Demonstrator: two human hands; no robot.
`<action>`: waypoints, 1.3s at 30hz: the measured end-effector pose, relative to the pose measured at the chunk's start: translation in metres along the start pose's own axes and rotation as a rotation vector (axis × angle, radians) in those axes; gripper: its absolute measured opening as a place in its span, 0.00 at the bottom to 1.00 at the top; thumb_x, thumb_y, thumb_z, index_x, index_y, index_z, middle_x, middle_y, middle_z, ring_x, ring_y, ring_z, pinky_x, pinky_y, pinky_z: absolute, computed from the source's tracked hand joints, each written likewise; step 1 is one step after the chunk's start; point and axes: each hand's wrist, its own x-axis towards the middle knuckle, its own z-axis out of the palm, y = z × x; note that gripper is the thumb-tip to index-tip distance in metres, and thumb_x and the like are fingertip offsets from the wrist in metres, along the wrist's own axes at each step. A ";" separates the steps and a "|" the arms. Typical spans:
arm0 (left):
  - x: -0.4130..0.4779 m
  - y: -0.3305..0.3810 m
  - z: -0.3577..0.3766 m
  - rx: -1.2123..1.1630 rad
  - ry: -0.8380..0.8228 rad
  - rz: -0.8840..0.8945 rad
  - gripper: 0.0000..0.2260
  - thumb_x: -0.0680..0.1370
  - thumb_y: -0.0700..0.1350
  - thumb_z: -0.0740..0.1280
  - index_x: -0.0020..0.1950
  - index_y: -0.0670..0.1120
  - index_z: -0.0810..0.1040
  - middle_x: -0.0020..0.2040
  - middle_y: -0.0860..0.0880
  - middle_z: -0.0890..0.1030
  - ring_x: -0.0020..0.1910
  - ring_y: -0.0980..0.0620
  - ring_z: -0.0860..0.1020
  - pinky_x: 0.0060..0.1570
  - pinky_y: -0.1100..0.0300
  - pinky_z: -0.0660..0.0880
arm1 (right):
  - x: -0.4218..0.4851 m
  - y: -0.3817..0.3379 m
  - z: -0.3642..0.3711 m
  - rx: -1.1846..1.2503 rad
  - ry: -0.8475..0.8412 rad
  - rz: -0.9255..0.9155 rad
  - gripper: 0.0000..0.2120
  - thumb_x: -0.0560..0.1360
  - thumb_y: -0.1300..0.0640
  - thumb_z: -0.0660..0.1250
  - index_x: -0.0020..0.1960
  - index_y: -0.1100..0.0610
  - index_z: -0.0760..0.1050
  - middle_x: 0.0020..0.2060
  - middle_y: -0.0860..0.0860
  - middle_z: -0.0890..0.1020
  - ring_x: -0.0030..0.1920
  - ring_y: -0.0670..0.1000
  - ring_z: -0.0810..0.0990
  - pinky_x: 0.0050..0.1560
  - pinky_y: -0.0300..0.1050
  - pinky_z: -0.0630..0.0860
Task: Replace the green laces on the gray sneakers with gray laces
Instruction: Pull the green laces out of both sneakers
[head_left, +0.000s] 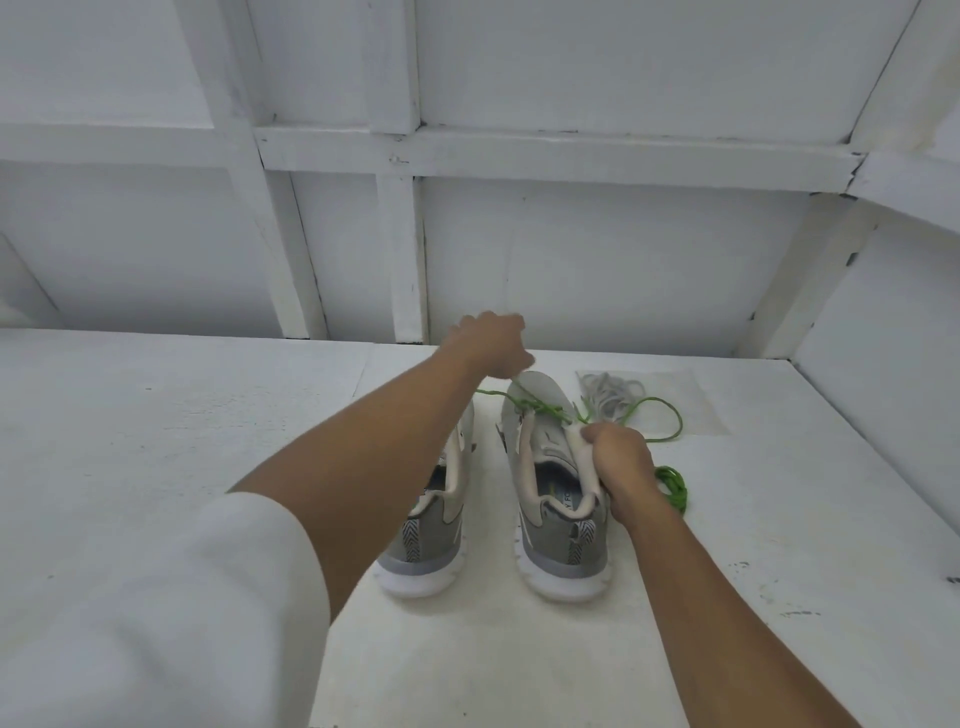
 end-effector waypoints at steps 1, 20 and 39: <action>-0.001 0.009 0.008 0.037 -0.046 0.059 0.23 0.77 0.57 0.62 0.70 0.50 0.71 0.68 0.45 0.73 0.66 0.41 0.70 0.66 0.47 0.67 | 0.000 0.000 0.000 -0.010 -0.002 -0.004 0.14 0.79 0.59 0.61 0.54 0.69 0.76 0.43 0.58 0.76 0.50 0.59 0.75 0.58 0.57 0.72; -0.009 -0.004 -0.001 -0.130 0.009 0.031 0.13 0.78 0.42 0.60 0.56 0.39 0.79 0.56 0.42 0.80 0.56 0.42 0.77 0.56 0.53 0.75 | 0.004 0.001 0.000 -0.039 -0.005 -0.018 0.12 0.78 0.59 0.61 0.49 0.68 0.77 0.45 0.60 0.77 0.53 0.62 0.77 0.57 0.57 0.72; -0.045 -0.014 0.007 0.160 0.117 0.085 0.13 0.78 0.48 0.61 0.55 0.41 0.76 0.60 0.42 0.72 0.59 0.41 0.71 0.57 0.49 0.70 | 0.011 0.007 0.002 -0.021 0.004 -0.056 0.10 0.79 0.59 0.61 0.42 0.62 0.74 0.47 0.61 0.78 0.53 0.62 0.77 0.56 0.57 0.72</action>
